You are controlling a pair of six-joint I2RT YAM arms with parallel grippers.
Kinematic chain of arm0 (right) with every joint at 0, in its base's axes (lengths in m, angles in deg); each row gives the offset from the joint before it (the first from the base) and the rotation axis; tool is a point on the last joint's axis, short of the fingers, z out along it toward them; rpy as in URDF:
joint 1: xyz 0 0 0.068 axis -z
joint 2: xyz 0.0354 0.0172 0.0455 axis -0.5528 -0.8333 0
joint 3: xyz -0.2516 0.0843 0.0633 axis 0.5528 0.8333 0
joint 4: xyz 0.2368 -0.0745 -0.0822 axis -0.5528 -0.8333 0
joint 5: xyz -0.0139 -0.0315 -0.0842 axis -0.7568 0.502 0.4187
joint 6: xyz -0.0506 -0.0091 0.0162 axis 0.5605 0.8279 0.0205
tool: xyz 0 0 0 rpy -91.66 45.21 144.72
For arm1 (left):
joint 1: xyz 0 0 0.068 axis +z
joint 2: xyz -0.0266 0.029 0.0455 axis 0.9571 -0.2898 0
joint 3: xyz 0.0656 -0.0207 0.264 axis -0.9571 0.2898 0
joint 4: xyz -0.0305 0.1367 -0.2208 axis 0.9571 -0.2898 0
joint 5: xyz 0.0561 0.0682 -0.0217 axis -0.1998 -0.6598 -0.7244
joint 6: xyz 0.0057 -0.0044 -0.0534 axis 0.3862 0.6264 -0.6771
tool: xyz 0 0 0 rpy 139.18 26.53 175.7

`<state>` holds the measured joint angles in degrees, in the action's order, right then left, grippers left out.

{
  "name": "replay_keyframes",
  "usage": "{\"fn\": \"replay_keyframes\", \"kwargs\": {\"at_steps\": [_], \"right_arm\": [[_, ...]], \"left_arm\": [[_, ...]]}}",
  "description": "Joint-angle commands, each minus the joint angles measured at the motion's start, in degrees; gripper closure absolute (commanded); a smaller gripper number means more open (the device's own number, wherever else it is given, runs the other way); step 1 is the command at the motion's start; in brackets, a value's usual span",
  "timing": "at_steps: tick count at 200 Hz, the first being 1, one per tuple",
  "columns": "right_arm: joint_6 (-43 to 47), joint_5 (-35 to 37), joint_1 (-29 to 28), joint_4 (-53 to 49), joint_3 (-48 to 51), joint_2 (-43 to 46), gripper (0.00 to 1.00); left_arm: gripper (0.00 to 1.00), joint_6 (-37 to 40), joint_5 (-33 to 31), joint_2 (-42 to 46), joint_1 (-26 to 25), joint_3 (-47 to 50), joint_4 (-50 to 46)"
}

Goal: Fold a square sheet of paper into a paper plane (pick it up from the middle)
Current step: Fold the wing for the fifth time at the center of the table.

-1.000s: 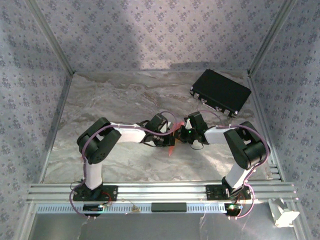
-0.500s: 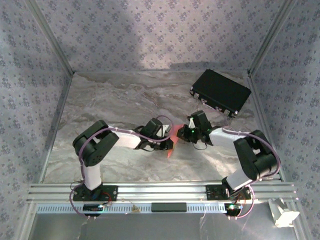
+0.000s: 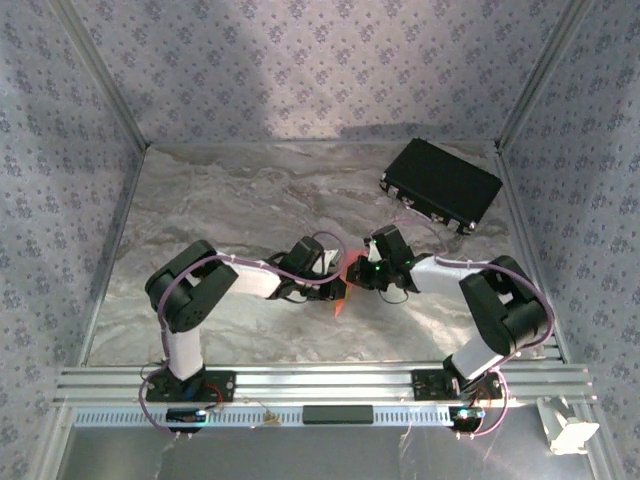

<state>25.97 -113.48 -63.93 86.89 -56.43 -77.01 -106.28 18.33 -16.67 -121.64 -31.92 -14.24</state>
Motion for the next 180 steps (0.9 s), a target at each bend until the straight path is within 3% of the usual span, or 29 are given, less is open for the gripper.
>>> {"fn": "replay_keyframes", "kwargs": {"at_steps": [1,110,180], "right_arm": [[1.48,1.36,0.20,0.17,-1.81,-2.84,0.90],[3.72,2.64,8.41,-1.51,-3.84,-5.53,0.90],[4.78,-1.27,5.73,0.22,-1.75,2.50,0.88]], "left_arm": [[1.00,0.44,0.28,-2.49,-0.47,3.38,-9.74],[1.00,1.15,-0.11,-3.29,-0.48,4.30,-10.69],[1.00,1.10,-0.43,-3.01,-0.47,4.56,-10.56]]}}
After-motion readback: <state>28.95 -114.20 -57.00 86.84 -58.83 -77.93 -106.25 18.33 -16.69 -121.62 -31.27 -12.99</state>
